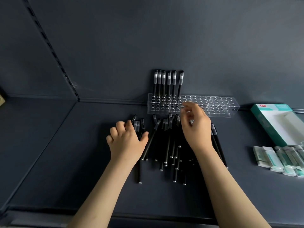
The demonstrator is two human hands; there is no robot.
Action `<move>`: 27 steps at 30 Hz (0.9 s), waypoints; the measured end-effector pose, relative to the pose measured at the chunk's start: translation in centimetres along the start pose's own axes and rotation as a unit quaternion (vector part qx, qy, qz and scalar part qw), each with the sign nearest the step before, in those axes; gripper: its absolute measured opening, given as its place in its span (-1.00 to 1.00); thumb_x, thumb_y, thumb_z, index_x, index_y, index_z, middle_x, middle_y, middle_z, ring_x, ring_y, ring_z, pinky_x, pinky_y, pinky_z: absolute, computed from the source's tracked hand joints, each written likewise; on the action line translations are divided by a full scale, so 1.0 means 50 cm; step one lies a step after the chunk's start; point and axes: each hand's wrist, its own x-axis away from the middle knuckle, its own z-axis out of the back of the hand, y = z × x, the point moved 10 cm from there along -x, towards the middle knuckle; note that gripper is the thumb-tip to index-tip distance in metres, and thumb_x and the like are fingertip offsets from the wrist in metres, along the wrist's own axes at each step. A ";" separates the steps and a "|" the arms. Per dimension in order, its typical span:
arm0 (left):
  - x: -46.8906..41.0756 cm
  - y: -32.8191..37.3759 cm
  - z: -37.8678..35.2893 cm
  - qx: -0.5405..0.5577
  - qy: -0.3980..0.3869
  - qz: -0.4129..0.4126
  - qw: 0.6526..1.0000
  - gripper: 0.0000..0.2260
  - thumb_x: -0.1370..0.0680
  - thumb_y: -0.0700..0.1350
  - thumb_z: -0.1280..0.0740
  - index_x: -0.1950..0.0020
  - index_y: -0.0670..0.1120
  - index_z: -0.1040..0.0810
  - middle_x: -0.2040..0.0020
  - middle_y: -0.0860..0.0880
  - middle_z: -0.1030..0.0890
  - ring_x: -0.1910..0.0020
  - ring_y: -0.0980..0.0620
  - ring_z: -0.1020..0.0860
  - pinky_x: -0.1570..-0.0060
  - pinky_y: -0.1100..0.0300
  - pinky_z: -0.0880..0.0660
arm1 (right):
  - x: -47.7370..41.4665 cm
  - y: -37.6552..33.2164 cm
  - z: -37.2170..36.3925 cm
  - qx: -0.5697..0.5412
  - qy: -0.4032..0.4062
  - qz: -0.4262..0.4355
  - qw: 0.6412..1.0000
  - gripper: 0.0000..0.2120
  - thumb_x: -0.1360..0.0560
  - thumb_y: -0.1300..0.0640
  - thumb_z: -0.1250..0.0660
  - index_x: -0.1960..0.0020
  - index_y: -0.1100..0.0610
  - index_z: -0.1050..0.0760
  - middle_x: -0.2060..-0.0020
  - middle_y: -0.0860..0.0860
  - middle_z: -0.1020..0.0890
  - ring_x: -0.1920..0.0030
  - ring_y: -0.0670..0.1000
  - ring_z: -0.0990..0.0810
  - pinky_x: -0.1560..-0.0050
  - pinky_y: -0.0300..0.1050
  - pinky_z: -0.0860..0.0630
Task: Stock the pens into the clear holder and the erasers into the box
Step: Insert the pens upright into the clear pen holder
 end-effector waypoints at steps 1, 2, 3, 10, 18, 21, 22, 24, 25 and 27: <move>-0.002 0.000 0.000 0.000 0.001 -0.001 1.000 -0.34 -0.56 0.29 -0.15 -0.54 -0.07 -0.19 -0.40 -0.07 -0.26 -0.32 -0.13 -0.26 -0.27 -0.02 -0.23 | 0.000 0.001 0.000 -0.001 -0.002 -0.002 1.000 -0.80 -0.59 0.21 -0.29 -0.20 0.15 -0.53 0.06 -0.07 -0.59 0.15 -0.23 -0.54 0.13 -0.49 -0.39; -0.003 -0.001 0.001 0.006 0.003 -0.002 1.000 -0.35 -0.57 0.27 -0.15 -0.54 -0.07 -0.19 -0.40 -0.08 -0.27 -0.32 -0.13 -0.27 -0.28 -0.02 -0.24 | 0.001 0.002 -0.001 -0.001 -0.005 -0.004 1.000 -0.80 -0.59 0.21 -0.29 -0.20 0.14 -0.53 0.05 -0.07 -0.60 0.15 -0.23 -0.54 0.13 -0.49 -0.39; -0.005 -0.003 0.002 0.017 0.004 -0.003 1.000 -0.36 -0.58 0.26 -0.16 -0.54 -0.08 -0.19 -0.41 -0.10 -0.27 -0.33 -0.14 -0.27 -0.28 -0.02 -0.24 | 0.001 0.002 -0.003 -0.001 -0.007 -0.006 1.000 -0.81 -0.59 0.21 -0.29 -0.20 0.14 -0.53 0.04 -0.06 -0.60 0.15 -0.23 -0.55 0.13 -0.49 -0.39; -0.012 -0.006 0.009 0.068 0.001 -0.015 0.998 -0.35 -0.58 0.24 -0.18 -0.53 -0.13 -0.21 -0.39 -0.15 -0.34 -0.34 -0.18 -0.31 -0.28 -0.02 -0.29 | 0.000 -0.002 -0.004 0.002 -0.004 0.002 1.000 -0.83 -0.60 0.20 -0.27 -0.17 0.14 -0.55 0.03 -0.04 -0.60 0.14 -0.17 -0.56 0.11 -0.37 -0.46; -0.008 -0.007 0.010 0.027 -0.007 0.011 1.000 -0.42 -0.56 0.23 -0.25 -0.34 -0.21 -0.37 -0.29 -0.17 -0.37 -0.27 -0.17 -0.34 -0.18 0.03 -0.38 | 0.000 0.001 -0.002 0.009 -0.005 0.003 1.000 -0.86 -0.60 0.20 -0.27 -0.11 0.12 -0.57 0.08 -0.05 -0.59 0.15 -0.19 -0.56 0.16 -0.43 -0.43; -0.006 -0.007 0.007 0.054 -0.001 0.018 0.998 -0.44 -0.55 0.21 -0.28 -0.32 -0.22 -0.38 -0.28 -0.18 -0.39 -0.26 -0.18 -0.36 -0.16 0.03 -0.39 | -0.001 -0.002 -0.002 0.007 -0.006 0.002 1.000 -0.87 -0.60 0.21 -0.28 -0.10 0.12 -0.57 0.08 -0.07 -0.58 0.13 -0.21 -0.55 0.16 -0.47 -0.40; -0.005 -0.007 0.007 0.067 0.000 0.020 0.998 -0.45 -0.54 0.20 -0.29 -0.31 -0.21 -0.38 -0.28 -0.18 -0.39 -0.26 -0.18 -0.36 -0.16 0.03 -0.39 | -0.002 -0.002 -0.002 0.007 -0.006 0.002 1.000 -0.87 -0.59 0.21 -0.28 -0.09 0.12 -0.57 0.09 -0.08 -0.57 0.14 -0.21 -0.54 0.16 -0.49 -0.38; -0.001 -0.003 0.005 0.079 -0.001 0.016 0.997 -0.47 -0.55 0.19 -0.29 -0.32 -0.19 -0.39 -0.28 -0.17 -0.40 -0.27 -0.17 -0.36 -0.16 0.03 -0.38 | -0.003 -0.002 -0.003 0.009 -0.005 0.002 1.000 -0.87 -0.59 0.20 -0.28 -0.09 0.12 -0.58 0.09 -0.09 -0.56 0.17 -0.22 -0.55 0.15 -0.49 -0.37; 0.001 0.000 0.005 0.079 0.002 0.009 0.997 -0.48 -0.55 0.18 -0.29 -0.32 -0.19 -0.39 -0.28 -0.16 -0.41 -0.27 -0.16 -0.37 -0.15 0.03 -0.38 | -0.003 -0.002 -0.004 0.011 -0.005 0.003 1.000 -0.87 -0.59 0.20 -0.28 -0.09 0.11 -0.58 0.09 -0.10 -0.56 0.17 -0.21 -0.55 0.15 -0.47 -0.38; 0.005 0.006 0.009 0.085 0.016 -0.007 0.996 -0.51 -0.56 0.15 -0.31 -0.30 -0.20 -0.39 -0.27 -0.16 -0.45 -0.25 -0.16 -0.40 -0.13 0.04 -0.39 | -0.004 -0.003 -0.004 0.010 -0.005 0.007 1.000 -0.86 -0.59 0.20 -0.27 -0.09 0.12 -0.58 0.10 -0.10 -0.55 0.17 -0.16 -0.57 0.15 -0.39 -0.43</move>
